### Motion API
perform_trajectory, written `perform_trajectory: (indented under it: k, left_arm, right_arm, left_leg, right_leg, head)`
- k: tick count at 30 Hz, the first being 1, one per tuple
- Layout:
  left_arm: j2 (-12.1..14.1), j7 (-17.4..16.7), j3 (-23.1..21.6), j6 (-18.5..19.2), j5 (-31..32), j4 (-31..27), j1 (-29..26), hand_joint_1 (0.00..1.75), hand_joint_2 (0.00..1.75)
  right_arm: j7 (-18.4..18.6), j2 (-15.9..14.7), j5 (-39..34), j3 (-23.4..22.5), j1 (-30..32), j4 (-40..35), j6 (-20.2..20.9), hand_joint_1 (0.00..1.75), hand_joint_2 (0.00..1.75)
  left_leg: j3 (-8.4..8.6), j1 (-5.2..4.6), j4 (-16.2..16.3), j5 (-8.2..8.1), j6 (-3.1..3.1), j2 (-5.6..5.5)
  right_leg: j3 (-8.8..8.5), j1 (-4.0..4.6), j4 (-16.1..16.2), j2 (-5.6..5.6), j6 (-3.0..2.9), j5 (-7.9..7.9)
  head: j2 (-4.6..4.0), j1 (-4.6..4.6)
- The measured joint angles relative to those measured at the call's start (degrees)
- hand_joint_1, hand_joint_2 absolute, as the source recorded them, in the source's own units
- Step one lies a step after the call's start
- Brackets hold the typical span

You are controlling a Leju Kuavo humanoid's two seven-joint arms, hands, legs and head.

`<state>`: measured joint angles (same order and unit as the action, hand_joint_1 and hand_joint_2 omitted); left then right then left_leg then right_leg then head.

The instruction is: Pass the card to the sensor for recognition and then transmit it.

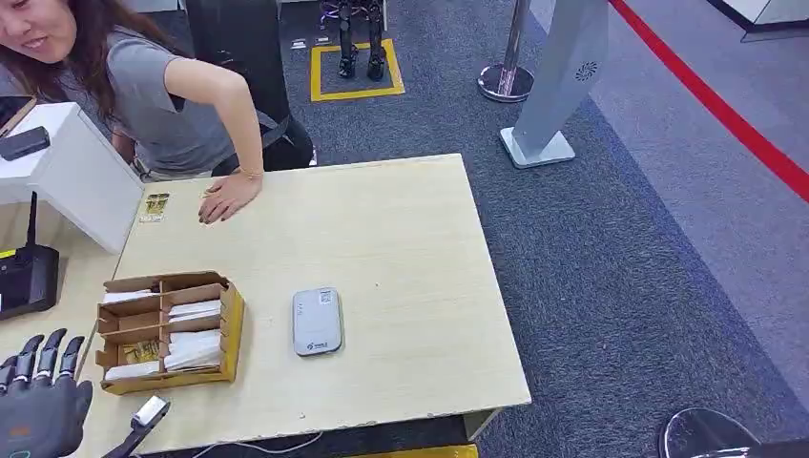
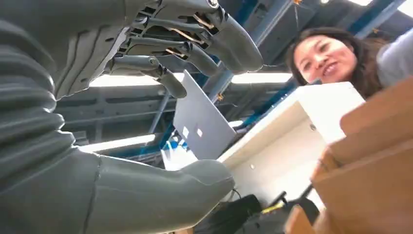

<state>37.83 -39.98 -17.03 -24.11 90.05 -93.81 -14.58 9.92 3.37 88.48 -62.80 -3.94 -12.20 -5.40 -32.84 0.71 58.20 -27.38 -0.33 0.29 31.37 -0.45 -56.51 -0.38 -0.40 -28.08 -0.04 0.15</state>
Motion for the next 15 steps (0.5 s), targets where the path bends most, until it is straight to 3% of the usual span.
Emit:
perform_trajectory:
  k: [15]
  left_arm:
    - [-1.75, 0.00, -3.19, 0.72, 0.02, 1.33, 1.08, 0.52, 1.75]
  right_arm:
    - [0.15, 0.00, -0.18, -0.02, 0.01, 0.00, 0.00, 0.00, 0.00]
  left_leg:
    - [0.00, 0.00, 0.00, 0.00, 0.00, 0.01]
  right_leg:
    - [0.01, 0.00, 0.00, 0.01, 0.00, 0.00]
  head:
    - [0.00, 0.00]
